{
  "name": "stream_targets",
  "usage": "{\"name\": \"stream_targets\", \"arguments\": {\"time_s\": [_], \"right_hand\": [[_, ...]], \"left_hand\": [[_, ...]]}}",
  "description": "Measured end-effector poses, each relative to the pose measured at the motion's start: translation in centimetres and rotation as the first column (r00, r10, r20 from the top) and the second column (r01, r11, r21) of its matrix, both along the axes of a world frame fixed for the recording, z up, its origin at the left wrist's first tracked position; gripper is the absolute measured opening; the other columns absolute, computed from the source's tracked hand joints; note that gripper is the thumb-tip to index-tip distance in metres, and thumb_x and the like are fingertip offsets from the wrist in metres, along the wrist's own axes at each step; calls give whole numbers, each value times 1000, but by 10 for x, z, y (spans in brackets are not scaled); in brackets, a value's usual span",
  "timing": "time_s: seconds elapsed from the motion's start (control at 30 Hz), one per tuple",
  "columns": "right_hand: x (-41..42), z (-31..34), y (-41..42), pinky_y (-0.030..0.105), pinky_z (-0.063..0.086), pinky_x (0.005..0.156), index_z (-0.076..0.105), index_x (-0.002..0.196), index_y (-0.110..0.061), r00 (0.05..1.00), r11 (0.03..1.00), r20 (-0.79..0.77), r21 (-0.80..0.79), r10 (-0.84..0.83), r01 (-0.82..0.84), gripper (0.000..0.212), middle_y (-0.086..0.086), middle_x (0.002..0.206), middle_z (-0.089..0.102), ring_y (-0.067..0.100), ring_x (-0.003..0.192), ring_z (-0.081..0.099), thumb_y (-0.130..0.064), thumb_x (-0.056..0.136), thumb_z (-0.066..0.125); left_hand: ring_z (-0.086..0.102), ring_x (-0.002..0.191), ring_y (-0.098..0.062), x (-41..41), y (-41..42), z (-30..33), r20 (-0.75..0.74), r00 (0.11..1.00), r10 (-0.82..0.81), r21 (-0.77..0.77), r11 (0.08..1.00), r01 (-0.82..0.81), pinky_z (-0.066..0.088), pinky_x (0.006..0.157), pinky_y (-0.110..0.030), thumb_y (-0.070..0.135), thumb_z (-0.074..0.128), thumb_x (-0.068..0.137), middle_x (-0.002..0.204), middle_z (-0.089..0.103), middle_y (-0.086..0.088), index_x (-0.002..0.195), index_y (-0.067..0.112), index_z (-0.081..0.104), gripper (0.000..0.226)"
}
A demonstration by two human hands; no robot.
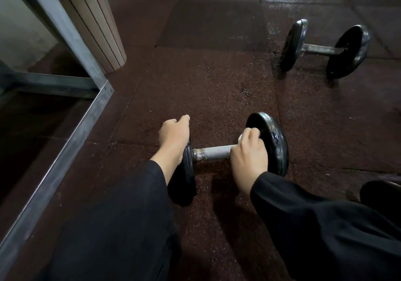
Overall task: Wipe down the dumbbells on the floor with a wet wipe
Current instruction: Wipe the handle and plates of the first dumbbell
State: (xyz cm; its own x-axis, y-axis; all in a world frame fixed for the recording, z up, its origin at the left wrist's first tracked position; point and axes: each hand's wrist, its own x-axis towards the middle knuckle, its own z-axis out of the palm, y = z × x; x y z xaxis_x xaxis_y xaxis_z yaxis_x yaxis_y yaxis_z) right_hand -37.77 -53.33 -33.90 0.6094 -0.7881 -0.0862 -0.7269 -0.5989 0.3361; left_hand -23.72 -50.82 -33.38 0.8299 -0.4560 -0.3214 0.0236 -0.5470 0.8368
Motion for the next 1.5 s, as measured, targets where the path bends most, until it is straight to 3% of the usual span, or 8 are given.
{"name": "stream_targets", "arguments": {"time_s": [0.33, 0.77, 0.83, 0.9, 0.97, 1.1, 1.23, 1.5], "right_hand": [[-4, -3, 10, 33, 37, 87, 49, 126, 3, 1000, 1000, 14, -10, -1, 1, 57, 18, 123, 38, 32, 114, 40, -8, 84, 11], [-3, -3, 7, 26, 42, 72, 68, 104, -11, 999, 999, 19, -4, -36, 36, 49, 7, 108, 54, 23, 99, 53, -15, 80, 26], [1, 10, 0, 25, 44, 57, 75, 74, -11, 999, 998, 23, 49, -31, 30, 23, 5, 86, 60, 21, 79, 59, -19, 69, 53], [-3, 15, -5, 28, 45, 61, 73, 80, -5, 998, 995, 54, 94, -19, 13, 18, 9, 93, 57, 26, 87, 57, -14, 72, 59], [-8, 10, -8, 30, 42, 81, 59, 110, -2, 984, 984, 181, 172, 8, -39, 27, 12, 118, 45, 29, 111, 44, -9, 92, 40], [-7, 20, -10, 29, 41, 88, 46, 118, -8, 869, 979, 483, 206, -108, 7, 31, 10, 124, 42, 25, 115, 44, -11, 96, 24], [13, 11, 1, 32, 41, 92, 52, 119, -11, 753, 897, 642, 406, -144, -175, 30, 8, 119, 50, 26, 111, 50, -8, 89, 51], [33, -15, 15, 32, 36, 98, 51, 124, -9, 795, 848, 607, 417, 7, -326, 36, 7, 122, 55, 25, 115, 45, -6, 90, 39]], "left_hand": [[50, 79, -23, -2, 0, 2, 39, 999, -18, 4, 1000, 18, 34, 70, -28, 32, 51, 90, 65, 49, 2, 82, 6, 62, 30], [54, 86, -42, -5, 3, 5, 17, 1000, -17, 3, 1000, 16, 35, 69, -35, 33, 49, 91, 74, 57, -16, 53, 12, 34, 45], [55, 109, -38, -5, 3, 2, 17, 1000, -19, 1, 1000, 19, 42, 81, -38, 35, 48, 91, 110, 63, -24, 71, 1, 57, 40], [51, 119, -36, -5, 4, 2, 8, 999, -33, 8, 999, 33, 42, 95, -39, 37, 48, 90, 128, 56, -22, 114, -8, 56, 51], [55, 114, -36, -3, 4, -1, 21, 999, -34, 15, 999, 33, 43, 92, -38, 37, 48, 90, 120, 61, -20, 114, -6, 58, 50], [46, 73, -24, -5, 4, 7, 31, 999, -26, 36, 999, 25, 31, 66, -31, 32, 48, 91, 64, 47, -1, 60, 9, 46, 39], [47, 75, -24, -6, 4, 8, 51, 998, -31, 57, 998, 28, 32, 68, -29, 32, 49, 90, 64, 48, 2, 81, 4, 63, 32], [50, 82, -25, -6, 6, 6, 57, 998, -34, 49, 998, 31, 34, 72, -31, 31, 49, 90, 68, 52, 1, 86, 1, 65, 34]]}}
